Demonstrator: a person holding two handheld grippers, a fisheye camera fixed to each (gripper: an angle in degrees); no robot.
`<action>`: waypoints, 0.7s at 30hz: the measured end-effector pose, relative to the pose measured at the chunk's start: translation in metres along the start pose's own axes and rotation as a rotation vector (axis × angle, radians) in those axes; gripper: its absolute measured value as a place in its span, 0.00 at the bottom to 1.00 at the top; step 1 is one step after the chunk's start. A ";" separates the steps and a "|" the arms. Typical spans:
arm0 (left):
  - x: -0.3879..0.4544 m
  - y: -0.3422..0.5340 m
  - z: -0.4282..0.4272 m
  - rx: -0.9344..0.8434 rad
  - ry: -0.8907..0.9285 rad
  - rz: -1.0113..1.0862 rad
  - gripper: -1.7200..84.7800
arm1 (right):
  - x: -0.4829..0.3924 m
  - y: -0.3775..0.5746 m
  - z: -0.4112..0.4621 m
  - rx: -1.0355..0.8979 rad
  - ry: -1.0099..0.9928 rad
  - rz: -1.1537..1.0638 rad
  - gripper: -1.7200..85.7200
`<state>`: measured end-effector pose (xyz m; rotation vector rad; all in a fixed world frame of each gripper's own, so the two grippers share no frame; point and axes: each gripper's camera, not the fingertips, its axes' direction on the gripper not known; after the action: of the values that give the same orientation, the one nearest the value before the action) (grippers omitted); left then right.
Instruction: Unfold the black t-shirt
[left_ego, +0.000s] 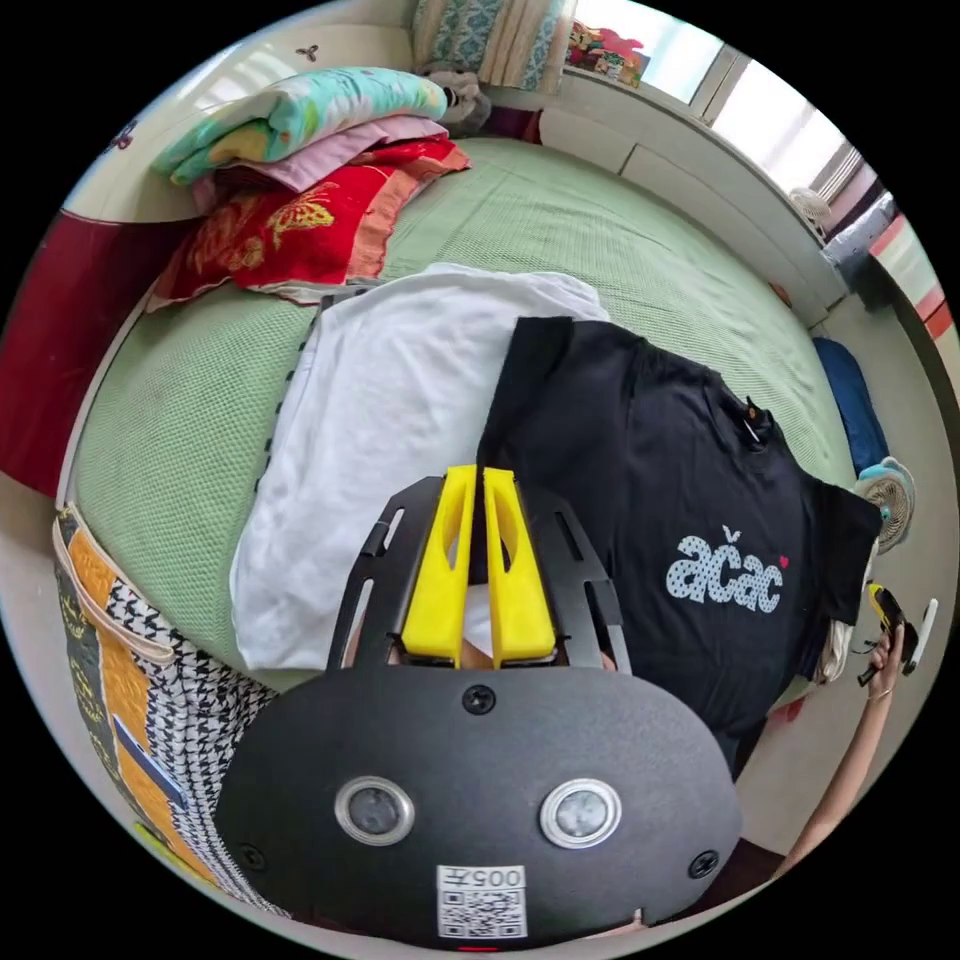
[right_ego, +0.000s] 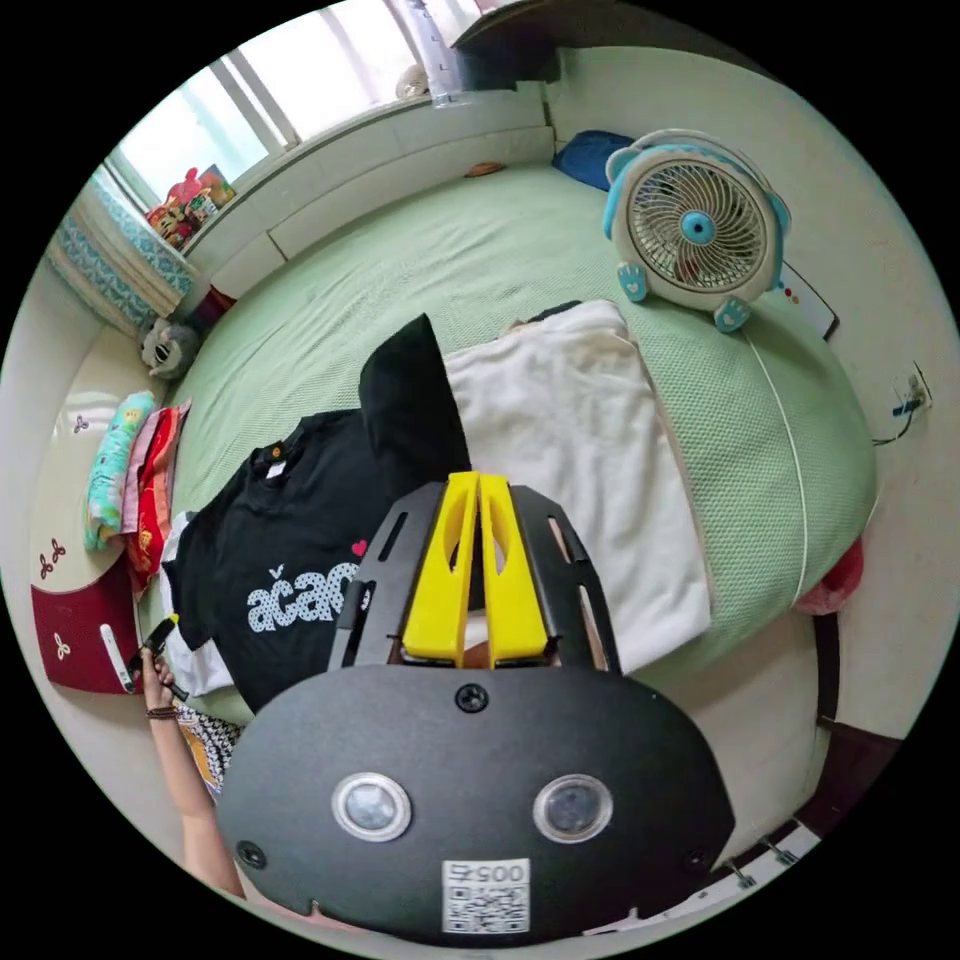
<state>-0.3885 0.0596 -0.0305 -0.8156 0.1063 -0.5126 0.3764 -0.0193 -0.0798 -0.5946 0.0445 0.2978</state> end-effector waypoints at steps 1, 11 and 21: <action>0.002 0.002 -0.003 0.006 0.004 0.013 0.05 | -0.002 0.007 -0.004 0.011 0.002 -0.013 0.01; 0.099 0.047 -0.028 0.054 0.115 0.336 0.08 | -0.103 0.066 -0.026 0.114 0.057 -0.317 0.06; 0.094 0.109 0.021 -0.095 0.033 0.286 0.06 | -0.085 0.099 -0.003 0.089 0.259 -0.233 0.04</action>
<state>-0.2580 0.0908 -0.0847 -0.8684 0.2752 -0.2519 0.2662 0.0346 -0.1260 -0.5414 0.2350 -0.0089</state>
